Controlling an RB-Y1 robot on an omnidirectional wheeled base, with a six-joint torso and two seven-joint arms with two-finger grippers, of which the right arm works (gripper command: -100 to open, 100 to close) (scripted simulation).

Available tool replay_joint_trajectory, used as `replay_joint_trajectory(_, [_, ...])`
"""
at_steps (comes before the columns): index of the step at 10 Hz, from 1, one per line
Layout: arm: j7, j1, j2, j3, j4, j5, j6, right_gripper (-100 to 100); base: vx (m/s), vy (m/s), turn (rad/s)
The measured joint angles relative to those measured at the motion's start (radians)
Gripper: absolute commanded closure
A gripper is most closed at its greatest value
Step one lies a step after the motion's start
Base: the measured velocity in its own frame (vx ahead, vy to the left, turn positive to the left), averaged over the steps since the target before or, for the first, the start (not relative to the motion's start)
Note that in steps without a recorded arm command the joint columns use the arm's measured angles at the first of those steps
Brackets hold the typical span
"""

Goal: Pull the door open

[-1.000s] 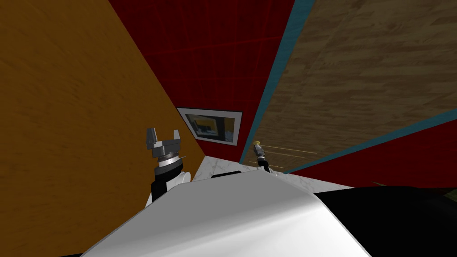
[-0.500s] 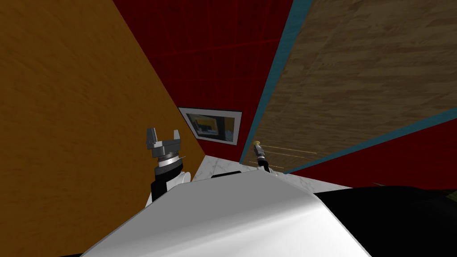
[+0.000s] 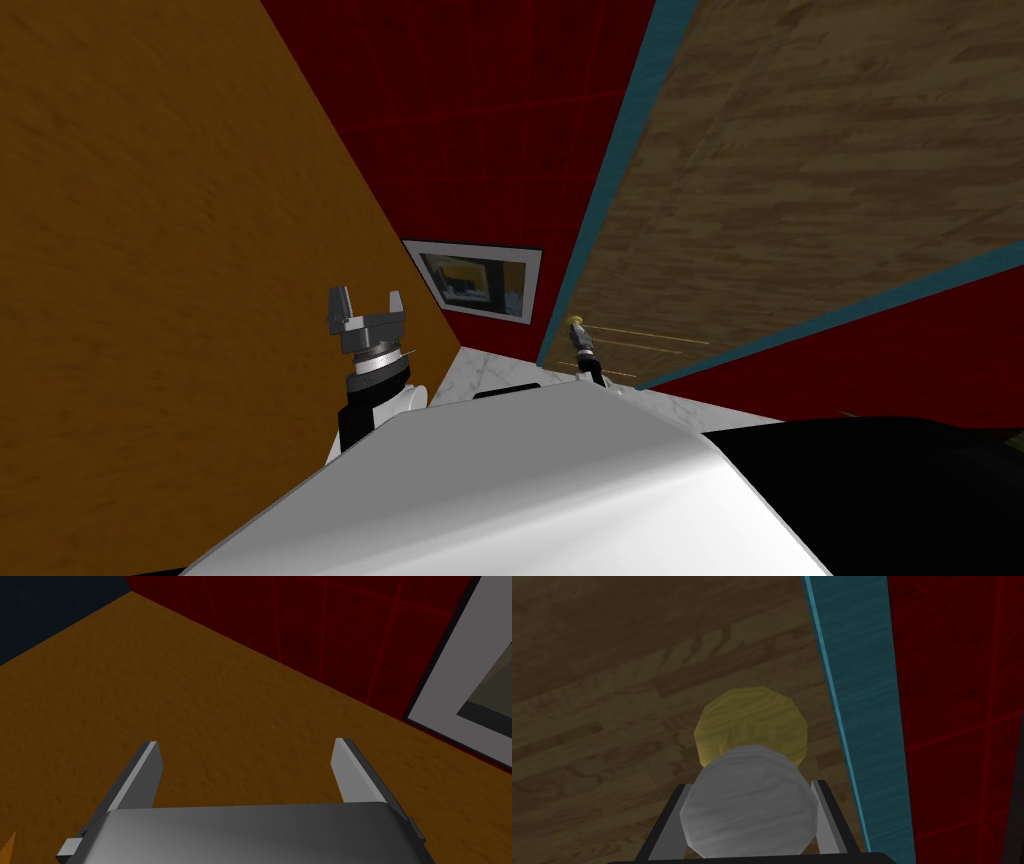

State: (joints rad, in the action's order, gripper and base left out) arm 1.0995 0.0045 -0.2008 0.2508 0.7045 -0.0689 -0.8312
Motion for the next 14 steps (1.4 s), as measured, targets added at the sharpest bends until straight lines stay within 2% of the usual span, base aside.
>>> replay_joint_trajectory(14, [-0.319, -0.009, -0.016, -0.026, -0.011, -0.048, -0.004, 100, -0.023, -0.005, 0.019])
